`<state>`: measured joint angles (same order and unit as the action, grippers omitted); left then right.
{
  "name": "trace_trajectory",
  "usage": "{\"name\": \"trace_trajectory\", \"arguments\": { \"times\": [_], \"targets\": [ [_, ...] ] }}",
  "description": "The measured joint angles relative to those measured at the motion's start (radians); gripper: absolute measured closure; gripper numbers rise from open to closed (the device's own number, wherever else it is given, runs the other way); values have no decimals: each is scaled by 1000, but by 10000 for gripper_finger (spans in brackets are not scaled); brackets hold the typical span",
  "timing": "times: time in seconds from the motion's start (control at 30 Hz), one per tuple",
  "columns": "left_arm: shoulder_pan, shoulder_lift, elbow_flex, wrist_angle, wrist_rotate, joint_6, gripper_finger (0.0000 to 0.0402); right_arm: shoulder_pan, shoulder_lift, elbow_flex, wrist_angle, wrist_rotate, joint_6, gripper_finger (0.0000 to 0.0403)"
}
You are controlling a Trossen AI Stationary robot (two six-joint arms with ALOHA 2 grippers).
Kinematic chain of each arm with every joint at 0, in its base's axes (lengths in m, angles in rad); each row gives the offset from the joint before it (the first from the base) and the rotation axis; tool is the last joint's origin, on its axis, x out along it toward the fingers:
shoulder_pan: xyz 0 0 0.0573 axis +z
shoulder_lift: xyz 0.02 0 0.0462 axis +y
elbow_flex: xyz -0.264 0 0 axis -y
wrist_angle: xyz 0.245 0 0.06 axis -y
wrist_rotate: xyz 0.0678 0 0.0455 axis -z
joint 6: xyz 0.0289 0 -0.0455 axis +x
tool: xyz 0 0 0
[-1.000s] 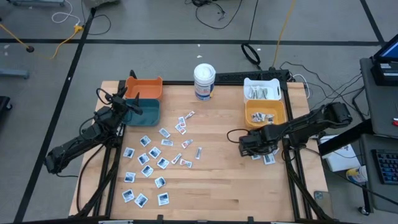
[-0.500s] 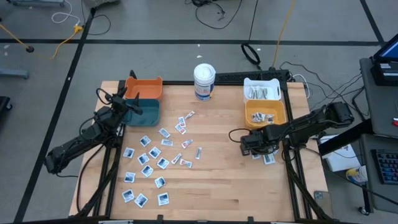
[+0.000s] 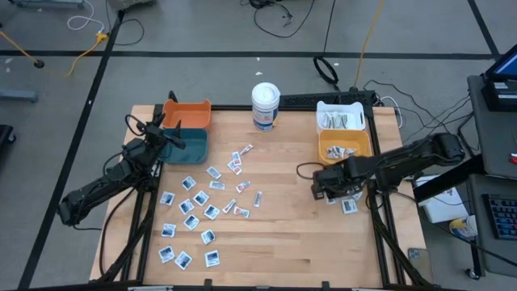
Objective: Pick & Place First Aid Supplies
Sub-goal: Put the black pad into the yellow bin
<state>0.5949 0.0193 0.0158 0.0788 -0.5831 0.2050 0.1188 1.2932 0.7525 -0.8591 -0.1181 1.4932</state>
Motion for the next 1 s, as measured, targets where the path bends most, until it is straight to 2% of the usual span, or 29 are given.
{"name": "trace_trajectory", "arguments": {
  "times": [0.27, 0.43, 0.67, 1.0],
  "targets": [
    [0, 0, 0, -1, 0, 0, 94, -29, -43, 117, -129, -70, -89, 400],
    [0, 0, 0, -1, 0, 0, 94, -51, -43, 158, -191, -67, -111, 399],
    [0, 0, 0, -1, 0, 0, 94, -248, -61, 166, -282, -66, -238, 399],
    [0, 0, 0, 0, 0, 0, 94, -597, -62, 166, -305, -58, -472, 399]
  ]
}}
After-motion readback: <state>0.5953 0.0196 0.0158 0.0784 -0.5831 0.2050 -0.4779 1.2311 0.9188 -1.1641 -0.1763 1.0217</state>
